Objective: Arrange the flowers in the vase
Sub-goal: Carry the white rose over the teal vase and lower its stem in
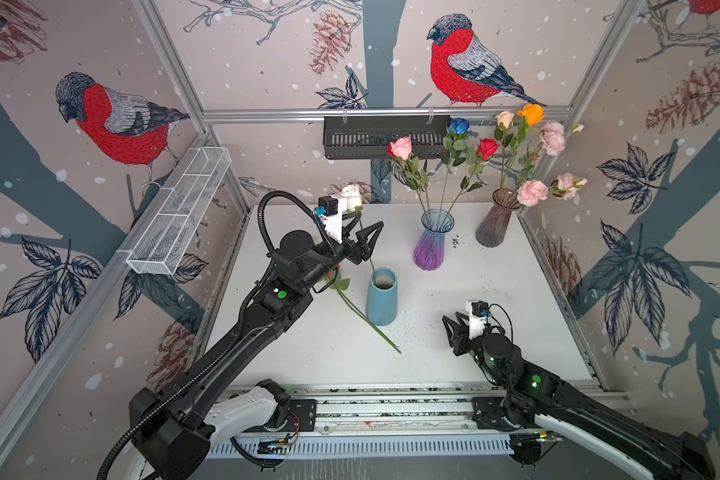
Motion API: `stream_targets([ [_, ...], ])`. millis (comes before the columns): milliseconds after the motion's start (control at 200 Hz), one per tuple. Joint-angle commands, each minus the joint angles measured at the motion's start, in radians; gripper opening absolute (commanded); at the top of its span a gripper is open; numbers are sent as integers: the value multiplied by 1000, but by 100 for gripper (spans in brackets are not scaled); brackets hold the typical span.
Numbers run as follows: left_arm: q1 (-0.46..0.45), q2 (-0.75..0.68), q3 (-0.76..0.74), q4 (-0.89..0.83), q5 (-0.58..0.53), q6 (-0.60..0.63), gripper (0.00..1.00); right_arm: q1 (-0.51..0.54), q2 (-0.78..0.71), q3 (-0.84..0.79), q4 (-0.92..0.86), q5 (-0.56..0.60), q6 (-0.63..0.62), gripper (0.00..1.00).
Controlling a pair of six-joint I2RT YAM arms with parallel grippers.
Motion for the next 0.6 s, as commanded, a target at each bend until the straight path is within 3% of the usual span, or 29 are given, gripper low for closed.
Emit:
stream_targets([
  [0, -2, -12, -2, -10, -16, 15, 71, -1, -2, -1, 33, 17, 3, 48],
  [595, -2, 74, 73, -72, -11, -4, 72, 3, -5, -2, 31, 12, 4, 48],
])
